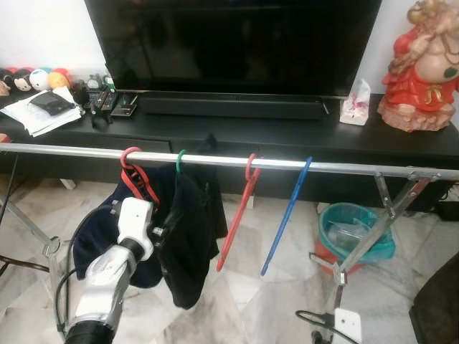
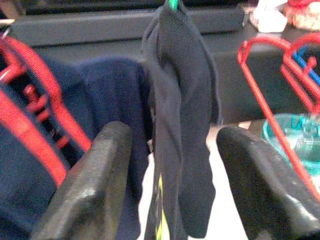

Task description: Hang hanger

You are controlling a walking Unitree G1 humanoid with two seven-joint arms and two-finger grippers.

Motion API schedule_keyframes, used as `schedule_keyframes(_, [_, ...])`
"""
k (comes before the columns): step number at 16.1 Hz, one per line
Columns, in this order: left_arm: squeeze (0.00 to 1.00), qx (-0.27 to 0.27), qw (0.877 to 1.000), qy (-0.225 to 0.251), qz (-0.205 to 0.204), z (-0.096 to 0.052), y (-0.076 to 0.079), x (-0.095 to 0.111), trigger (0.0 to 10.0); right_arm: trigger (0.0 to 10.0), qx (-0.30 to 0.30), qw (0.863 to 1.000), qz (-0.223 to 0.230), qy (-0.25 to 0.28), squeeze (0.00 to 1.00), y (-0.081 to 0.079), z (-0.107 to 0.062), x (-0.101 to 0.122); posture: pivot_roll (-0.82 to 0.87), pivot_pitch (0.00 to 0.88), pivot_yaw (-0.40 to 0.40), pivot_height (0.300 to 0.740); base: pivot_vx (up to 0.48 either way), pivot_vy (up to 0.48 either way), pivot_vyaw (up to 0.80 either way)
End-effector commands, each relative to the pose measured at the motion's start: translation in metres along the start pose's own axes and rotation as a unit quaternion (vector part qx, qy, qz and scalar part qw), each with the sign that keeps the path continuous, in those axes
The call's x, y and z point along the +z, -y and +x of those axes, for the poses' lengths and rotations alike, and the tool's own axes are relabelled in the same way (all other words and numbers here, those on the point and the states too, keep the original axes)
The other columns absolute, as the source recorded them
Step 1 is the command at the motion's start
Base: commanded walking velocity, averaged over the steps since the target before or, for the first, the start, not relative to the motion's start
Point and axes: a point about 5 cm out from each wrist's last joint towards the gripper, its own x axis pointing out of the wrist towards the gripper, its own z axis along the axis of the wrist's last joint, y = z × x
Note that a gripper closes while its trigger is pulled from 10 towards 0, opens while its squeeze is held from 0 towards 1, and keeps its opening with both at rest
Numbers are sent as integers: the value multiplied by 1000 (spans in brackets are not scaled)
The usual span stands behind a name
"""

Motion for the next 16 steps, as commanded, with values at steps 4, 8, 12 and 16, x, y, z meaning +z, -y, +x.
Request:
schedule_keyframes(4, [0,51,984,-171,10,-47,-19,-72,10000,10000,-4,1000,9,-5,0,3,0,0,-10,0,55,740,0,0,0])
schedule_keyframes(8, [0,73,946,-317,-9,-71,-5,-125,10000,10000,-9,1000,8,-16,0,10,-2,-8,-26,0,58,740,0,0,0])
schedule_keyframes(12, [0,89,921,-378,-29,-67,17,-145,10000,10000,-17,999,12,-35,0,28,-7,-25,-22,0,50,740,0,0,0])
schedule_keyframes(16, [0,113,901,-417,-35,-75,27,-157,10000,10000,-22,999,15,-40,0,34,-10,-30,-45,0,56,740,0,0,0])
